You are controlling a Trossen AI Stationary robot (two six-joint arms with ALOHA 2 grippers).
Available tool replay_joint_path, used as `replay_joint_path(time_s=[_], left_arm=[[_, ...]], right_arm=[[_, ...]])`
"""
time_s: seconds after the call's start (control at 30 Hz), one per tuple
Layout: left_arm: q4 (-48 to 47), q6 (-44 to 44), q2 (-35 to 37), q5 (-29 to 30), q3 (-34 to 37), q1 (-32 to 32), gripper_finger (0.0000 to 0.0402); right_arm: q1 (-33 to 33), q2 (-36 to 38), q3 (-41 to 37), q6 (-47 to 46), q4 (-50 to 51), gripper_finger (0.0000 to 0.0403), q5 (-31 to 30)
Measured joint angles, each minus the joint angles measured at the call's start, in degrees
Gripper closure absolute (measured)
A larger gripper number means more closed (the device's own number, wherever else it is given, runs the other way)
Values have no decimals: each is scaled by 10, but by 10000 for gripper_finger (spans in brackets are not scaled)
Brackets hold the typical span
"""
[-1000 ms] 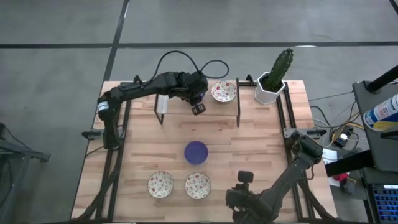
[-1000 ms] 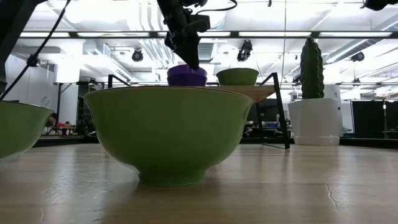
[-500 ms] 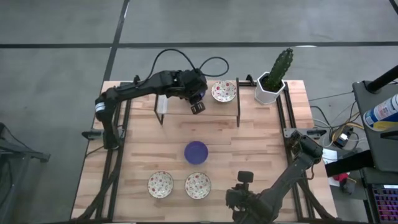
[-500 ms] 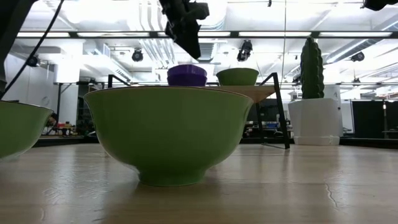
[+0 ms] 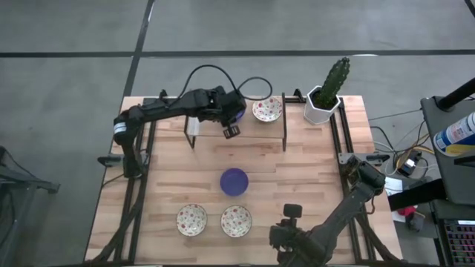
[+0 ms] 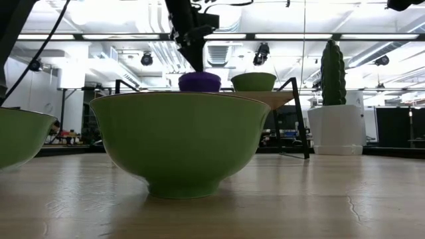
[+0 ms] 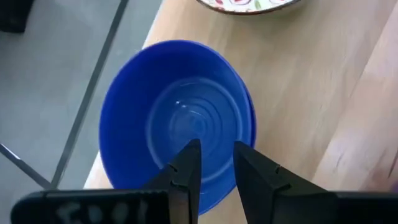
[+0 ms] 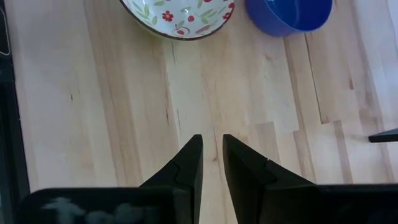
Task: Pick & Place Mini bowls
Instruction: Stack the left blue bowl on the blue bowl on the shelf, then stack the blue bowl on the blue bowls on the shelf
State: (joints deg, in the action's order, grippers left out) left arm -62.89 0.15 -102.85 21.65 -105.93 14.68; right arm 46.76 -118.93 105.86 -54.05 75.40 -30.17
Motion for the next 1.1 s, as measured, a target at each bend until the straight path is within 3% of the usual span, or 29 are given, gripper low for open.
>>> replay_joint_path(time_s=[0.33,0.5,0.67,1.1], left_arm=[[2,13,9,42,1,-1,314],[-1,-2,41,9,2,-19,314],[-5,-19,67,-68,15,-71,314],[-41,-55,75,-82,98,-244,314]], right_arm=[[0,0,0,3,1,344,0],[0,0,0,3,1,344,0],[0,0,0,2,1,344,0],[2,0,0,-3,-9,344,2]])
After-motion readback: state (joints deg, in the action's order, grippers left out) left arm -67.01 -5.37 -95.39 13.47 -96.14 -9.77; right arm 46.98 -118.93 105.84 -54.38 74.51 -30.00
